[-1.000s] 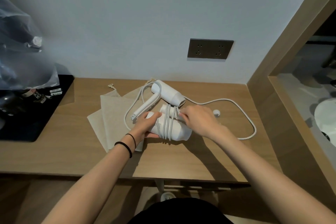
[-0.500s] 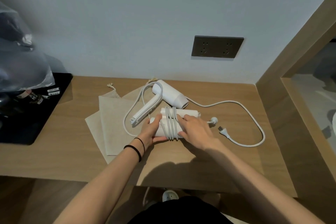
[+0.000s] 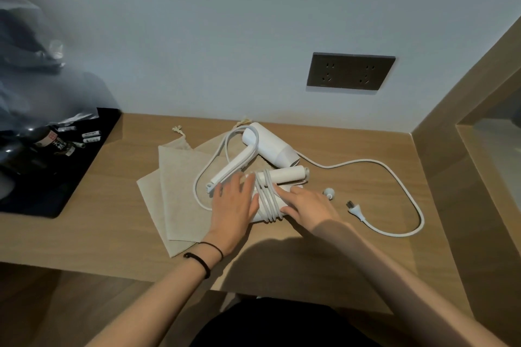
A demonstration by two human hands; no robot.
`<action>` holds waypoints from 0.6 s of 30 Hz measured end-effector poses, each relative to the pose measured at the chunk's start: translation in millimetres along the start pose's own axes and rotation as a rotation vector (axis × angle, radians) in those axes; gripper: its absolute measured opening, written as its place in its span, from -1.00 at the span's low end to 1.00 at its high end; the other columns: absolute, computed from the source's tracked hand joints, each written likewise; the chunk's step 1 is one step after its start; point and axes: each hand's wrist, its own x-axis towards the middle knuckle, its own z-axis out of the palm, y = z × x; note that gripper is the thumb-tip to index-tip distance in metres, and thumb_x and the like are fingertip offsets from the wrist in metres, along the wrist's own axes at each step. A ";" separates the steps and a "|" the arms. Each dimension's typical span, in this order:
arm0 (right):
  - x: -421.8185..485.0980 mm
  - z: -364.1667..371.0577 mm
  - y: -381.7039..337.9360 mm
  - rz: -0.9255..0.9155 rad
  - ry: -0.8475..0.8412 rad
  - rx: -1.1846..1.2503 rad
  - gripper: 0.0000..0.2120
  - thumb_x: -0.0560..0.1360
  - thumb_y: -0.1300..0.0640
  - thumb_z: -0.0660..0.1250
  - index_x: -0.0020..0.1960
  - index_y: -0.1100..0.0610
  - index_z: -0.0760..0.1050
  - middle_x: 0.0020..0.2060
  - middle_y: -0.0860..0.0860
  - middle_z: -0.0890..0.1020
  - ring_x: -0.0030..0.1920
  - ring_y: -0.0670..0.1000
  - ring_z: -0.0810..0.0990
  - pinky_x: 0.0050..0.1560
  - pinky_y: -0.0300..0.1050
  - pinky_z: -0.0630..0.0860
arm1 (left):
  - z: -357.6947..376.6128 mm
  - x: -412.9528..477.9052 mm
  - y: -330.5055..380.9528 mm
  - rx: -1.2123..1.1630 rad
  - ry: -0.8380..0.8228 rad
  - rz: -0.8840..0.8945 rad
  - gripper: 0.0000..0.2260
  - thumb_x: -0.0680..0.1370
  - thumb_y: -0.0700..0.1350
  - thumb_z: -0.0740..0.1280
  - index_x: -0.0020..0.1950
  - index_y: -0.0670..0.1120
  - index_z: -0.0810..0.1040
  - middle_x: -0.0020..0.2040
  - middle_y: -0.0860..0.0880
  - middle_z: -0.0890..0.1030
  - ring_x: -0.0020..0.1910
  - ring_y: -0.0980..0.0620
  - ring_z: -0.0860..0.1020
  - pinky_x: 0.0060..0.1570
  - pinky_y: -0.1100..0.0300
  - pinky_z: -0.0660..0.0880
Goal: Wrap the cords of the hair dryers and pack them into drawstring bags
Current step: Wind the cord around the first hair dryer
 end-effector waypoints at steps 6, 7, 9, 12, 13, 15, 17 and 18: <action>-1.5 1.3 4.2 0.010 0.106 0.060 -0.62 0.57 -0.03 0.23 0.38 -0.08 0.35 -0.13 -0.02 0.42 -0.03 0.04 0.50 -0.10 -0.07 0.43 | 3.7 1.9 16.6 -0.280 -0.298 0.137 -0.57 0.64 -0.01 0.03 0.52 0.01 0.17 0.55 0.05 0.13 0.55 -0.01 -0.01 0.50 -0.05 0.02; -1.6 1.7 5.3 0.018 0.125 0.061 -0.60 0.56 -0.05 0.23 0.39 -0.11 0.34 -0.11 -0.02 0.46 -0.02 0.03 0.50 -0.11 -0.09 0.41 | 5.5 3.8 17.2 -0.303 -0.286 0.128 -0.57 0.65 -0.03 0.05 0.53 0.00 0.16 0.55 0.06 0.11 0.55 0.00 -0.04 0.51 -0.02 0.00; -1.9 1.3 8.8 0.019 0.142 0.035 -0.56 0.56 -0.08 0.23 0.42 -0.15 0.30 -0.01 -0.02 0.53 0.05 0.03 0.52 -0.11 -0.13 0.36 | 9.5 8.7 14.0 -0.325 -0.274 0.156 -0.58 0.65 -0.02 0.07 0.52 -0.02 0.19 0.55 0.04 0.14 0.55 -0.01 -0.02 0.52 0.04 -0.04; -4.5 -5.9 20.6 0.025 0.154 0.024 -0.56 0.53 -0.11 0.24 0.40 -0.15 0.35 0.11 -0.05 0.58 0.12 0.04 0.53 -0.03 -0.09 0.43 | 13.8 18.0 2.9 -0.327 -0.290 0.198 -0.50 0.60 0.09 -0.05 0.49 -0.06 0.26 0.53 0.00 0.21 0.54 -0.07 0.07 0.47 0.14 -0.10; -6.0 -9.4 27.2 0.040 0.171 0.036 -0.59 0.52 -0.11 0.26 0.36 -0.14 0.41 0.11 -0.06 0.60 0.12 0.04 0.54 -0.03 -0.10 0.43 | 15.3 21.1 0.5 -0.324 -0.292 0.198 -0.46 0.58 0.11 -0.09 0.49 -0.07 0.27 0.52 -0.01 0.22 0.53 -0.07 0.09 0.46 0.17 -0.11; -7.8 -12.0 44.7 0.109 0.220 0.094 -0.70 0.50 -0.08 0.30 0.22 -0.09 0.54 0.03 -0.06 0.64 0.08 0.04 0.56 -0.11 -0.14 0.37 | 16.7 26.6 -2.1 -0.326 -0.292 0.205 -0.45 0.57 0.11 -0.10 0.47 -0.10 0.29 0.51 -0.02 0.25 0.53 -0.05 0.12 0.46 0.20 -0.10; -8.8 -8.8 65.2 0.192 0.253 0.190 -0.84 0.51 0.03 0.31 0.04 -0.01 0.62 -0.08 -0.02 0.63 0.03 0.09 0.55 -0.11 -0.09 0.39 | 18.5 28.6 -2.9 -0.333 -0.276 0.233 -0.49 0.59 0.07 -0.07 0.44 -0.13 0.34 0.49 -0.04 0.30 0.51 -0.03 0.16 0.48 0.18 -0.04; -9.3 -5.4 74.4 0.219 0.266 0.237 -0.85 0.52 0.07 0.29 0.00 0.01 0.63 -0.11 -0.01 0.61 0.02 0.10 0.53 -0.06 -0.04 0.42 | 20.0 28.6 -3.5 -0.334 -0.259 0.255 -0.52 0.61 0.03 -0.03 0.42 -0.15 0.38 0.47 -0.05 0.34 0.50 -0.03 0.18 0.50 0.13 -0.01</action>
